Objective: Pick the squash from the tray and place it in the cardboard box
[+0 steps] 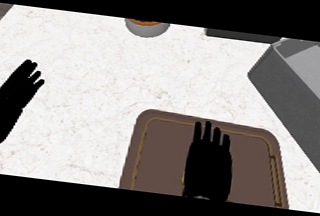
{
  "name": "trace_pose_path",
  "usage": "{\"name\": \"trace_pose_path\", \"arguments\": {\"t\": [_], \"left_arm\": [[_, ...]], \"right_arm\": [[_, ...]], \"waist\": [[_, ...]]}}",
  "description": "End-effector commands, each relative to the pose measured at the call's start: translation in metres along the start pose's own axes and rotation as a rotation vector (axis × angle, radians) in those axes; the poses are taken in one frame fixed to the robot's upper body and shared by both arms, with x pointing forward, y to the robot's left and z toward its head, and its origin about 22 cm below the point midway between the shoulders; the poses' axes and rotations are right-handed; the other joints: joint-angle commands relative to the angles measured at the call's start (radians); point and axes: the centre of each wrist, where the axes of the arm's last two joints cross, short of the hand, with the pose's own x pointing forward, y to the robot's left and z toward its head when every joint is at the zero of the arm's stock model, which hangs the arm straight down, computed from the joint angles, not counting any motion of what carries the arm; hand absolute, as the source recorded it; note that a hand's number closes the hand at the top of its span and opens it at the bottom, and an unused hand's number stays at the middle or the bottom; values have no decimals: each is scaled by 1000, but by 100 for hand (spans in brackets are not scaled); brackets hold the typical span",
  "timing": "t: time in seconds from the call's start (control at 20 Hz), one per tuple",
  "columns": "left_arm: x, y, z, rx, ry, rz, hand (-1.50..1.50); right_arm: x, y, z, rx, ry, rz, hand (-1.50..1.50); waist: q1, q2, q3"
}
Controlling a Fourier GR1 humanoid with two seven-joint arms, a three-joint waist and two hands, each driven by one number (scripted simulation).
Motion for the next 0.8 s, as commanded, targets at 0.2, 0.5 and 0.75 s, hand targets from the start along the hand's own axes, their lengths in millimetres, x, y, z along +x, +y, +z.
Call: {"name": "trace_pose_path", "arguments": {"t": [0.2, 0.5, 0.75], "left_arm": [[-4, -2, 4, 1, -11, -1, 0], [1, 7, 2, -3, 0, -2, 0], [-7, 3, 1, 6, -19, 2, 0]], "right_arm": [[6, 2, 1, 56, 260, 108, -150], [6, 11, -5, 77, 288, 135, -150], [8, 19, -12, 71, 321, 151, -150]], "waist": [[-1, 0, 1], [1, -1, 0], [5, 1, 1]]}}
